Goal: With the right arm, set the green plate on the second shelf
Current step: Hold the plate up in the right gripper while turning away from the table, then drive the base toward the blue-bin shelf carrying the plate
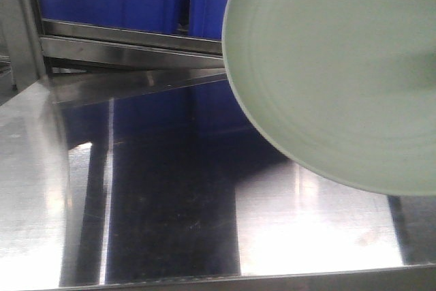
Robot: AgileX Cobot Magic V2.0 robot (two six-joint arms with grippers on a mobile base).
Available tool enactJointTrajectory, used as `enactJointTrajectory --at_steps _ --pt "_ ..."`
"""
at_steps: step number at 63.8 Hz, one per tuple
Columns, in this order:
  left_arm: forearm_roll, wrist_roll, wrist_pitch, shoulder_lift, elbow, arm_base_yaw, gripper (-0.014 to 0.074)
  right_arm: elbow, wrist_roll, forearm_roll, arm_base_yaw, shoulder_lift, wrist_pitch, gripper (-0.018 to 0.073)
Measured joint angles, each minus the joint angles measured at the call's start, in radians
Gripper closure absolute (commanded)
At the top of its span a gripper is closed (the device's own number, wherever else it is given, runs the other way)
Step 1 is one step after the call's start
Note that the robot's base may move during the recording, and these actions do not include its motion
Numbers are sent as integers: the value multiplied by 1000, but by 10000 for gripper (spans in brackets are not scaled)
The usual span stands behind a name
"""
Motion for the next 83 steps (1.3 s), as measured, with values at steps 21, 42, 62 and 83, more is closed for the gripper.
enactJointTrajectory --at_steps 21,42,62,83 --pt "0 0 0 0 0 0 466 0 0 0 0 0 -2 508" --pt "0 0 0 0 0 0 466 0 0 0 0 0 -5 508" --pt "0 0 0 0 0 0 466 0 0 0 0 0 -5 508" --pt "0 0 0 0 0 0 466 0 0 0 0 0 -5 508"
